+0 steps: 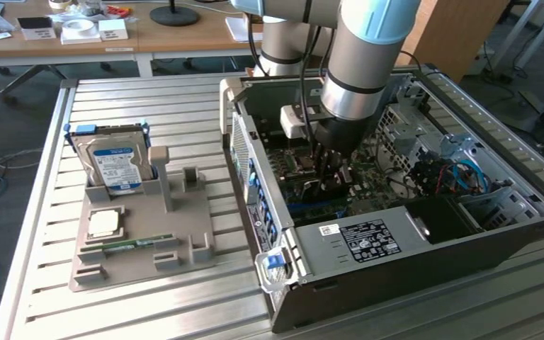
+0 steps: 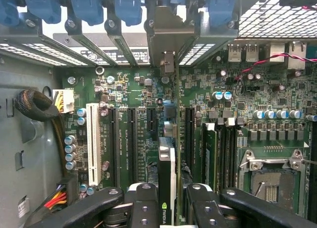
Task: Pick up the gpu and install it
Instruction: 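Insert the gpu into the slot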
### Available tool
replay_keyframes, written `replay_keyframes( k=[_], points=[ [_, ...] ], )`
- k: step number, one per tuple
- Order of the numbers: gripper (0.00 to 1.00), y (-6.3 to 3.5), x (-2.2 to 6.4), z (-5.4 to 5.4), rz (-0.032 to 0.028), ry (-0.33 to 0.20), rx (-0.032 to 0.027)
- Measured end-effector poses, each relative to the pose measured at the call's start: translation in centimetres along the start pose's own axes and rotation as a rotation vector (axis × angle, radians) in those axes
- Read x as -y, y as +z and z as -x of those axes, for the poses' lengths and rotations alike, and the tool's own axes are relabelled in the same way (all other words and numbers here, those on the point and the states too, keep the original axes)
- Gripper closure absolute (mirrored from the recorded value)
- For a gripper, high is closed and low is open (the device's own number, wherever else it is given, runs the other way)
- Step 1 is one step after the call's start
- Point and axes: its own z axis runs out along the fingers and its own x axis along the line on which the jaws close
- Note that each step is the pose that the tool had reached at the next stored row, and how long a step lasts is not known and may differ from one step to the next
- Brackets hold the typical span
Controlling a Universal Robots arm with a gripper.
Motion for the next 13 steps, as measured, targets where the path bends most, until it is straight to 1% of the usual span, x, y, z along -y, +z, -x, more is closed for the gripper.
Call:
replay_keyframes(
  k=[8,13],
  points=[
    [0.73,0.05,-0.02,-0.01,-0.0001,0.000,-0.0002],
    [0.73,0.08,-0.02,0.00,-0.0005,0.000,0.0015]
  ],
)
